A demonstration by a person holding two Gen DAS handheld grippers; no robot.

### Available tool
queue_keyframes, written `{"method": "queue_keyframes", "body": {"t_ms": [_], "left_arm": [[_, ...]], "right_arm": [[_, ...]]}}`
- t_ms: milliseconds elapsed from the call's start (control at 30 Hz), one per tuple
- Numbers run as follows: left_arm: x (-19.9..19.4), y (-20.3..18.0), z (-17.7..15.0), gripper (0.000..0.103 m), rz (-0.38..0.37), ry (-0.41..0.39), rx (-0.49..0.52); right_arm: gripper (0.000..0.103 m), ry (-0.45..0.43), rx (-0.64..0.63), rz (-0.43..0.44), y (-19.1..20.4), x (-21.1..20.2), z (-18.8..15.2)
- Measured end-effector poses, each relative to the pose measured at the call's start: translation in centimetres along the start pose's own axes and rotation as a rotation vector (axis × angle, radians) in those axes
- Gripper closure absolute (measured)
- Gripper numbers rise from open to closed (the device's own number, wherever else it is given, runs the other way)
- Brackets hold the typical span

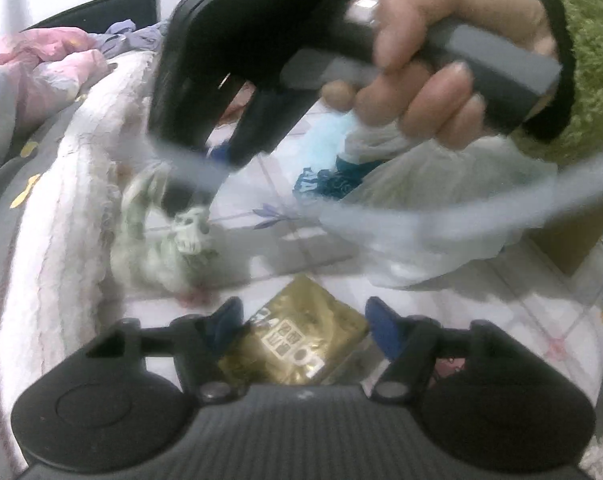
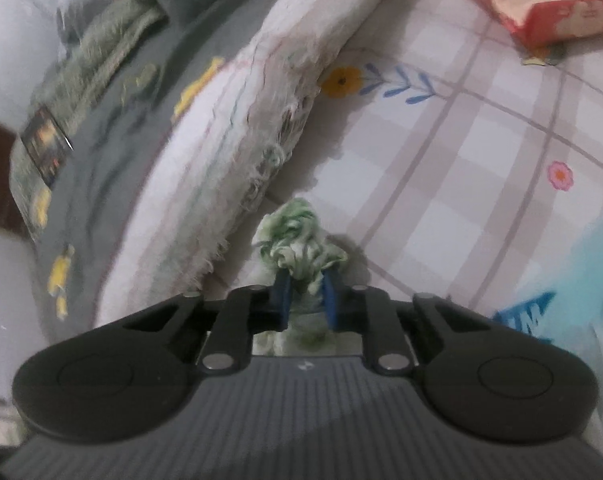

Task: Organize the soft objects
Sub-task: 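Grasp the green floral scrunchie on the bed with the right tool, then carry the green scrunchie with the right tool into the cardboard box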

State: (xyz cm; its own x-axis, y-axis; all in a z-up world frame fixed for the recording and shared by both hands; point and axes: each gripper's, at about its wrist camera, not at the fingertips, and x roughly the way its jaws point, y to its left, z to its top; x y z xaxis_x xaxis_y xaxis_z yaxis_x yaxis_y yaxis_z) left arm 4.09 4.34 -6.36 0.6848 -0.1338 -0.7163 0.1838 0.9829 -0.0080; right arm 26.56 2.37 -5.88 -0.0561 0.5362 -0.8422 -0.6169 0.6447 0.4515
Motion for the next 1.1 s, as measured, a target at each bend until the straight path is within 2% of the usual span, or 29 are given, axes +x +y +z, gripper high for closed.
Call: {"method": "queue_keyframes", "body": {"t_ms": [233, 367, 600, 733, 800, 933, 1100], "left_arm": [[-1.9, -1.4, 0.0, 0.038, 0.01, -0.033, 0.006], [-2.3, -1.6, 0.0, 0.038, -0.002, -0.036, -0.013], [-2.6, -1.8, 0.6, 0.038, -0.051, -0.049, -0.061], [-1.0, -2.3, 0.7, 0.038, -0.038, 0.003, -0.028], [0.0, -2.3, 0.5, 0.037, -0.024, 0.049, -0.01], [0.7, -2.5, 0.5, 0.036, -0.01, 0.073, 0.033], [2.0, -2.6, 0.8, 0.034, -0.005, 0.135, 0.052]], "right_arm": [[0.09, -0.152, 0.055, 0.035, -1.3, -7.0, -2.3], [0.09, -0.255, 0.102, 0.043, -3.1, -12.4, -5.2], [0.09, -0.463, 0.228, -0.001, -8.4, -23.8, -13.3], [0.09, -0.578, 0.315, -0.071, -11.4, -30.3, -19.8], [0.09, -0.612, 0.353, -0.114, -12.6, -32.4, -22.7], [0.09, -0.645, 0.439, -0.193, -14.9, -34.9, -28.4], [0.089, -0.622, 0.55, -0.243, -18.8, -34.2, -32.5]]}}
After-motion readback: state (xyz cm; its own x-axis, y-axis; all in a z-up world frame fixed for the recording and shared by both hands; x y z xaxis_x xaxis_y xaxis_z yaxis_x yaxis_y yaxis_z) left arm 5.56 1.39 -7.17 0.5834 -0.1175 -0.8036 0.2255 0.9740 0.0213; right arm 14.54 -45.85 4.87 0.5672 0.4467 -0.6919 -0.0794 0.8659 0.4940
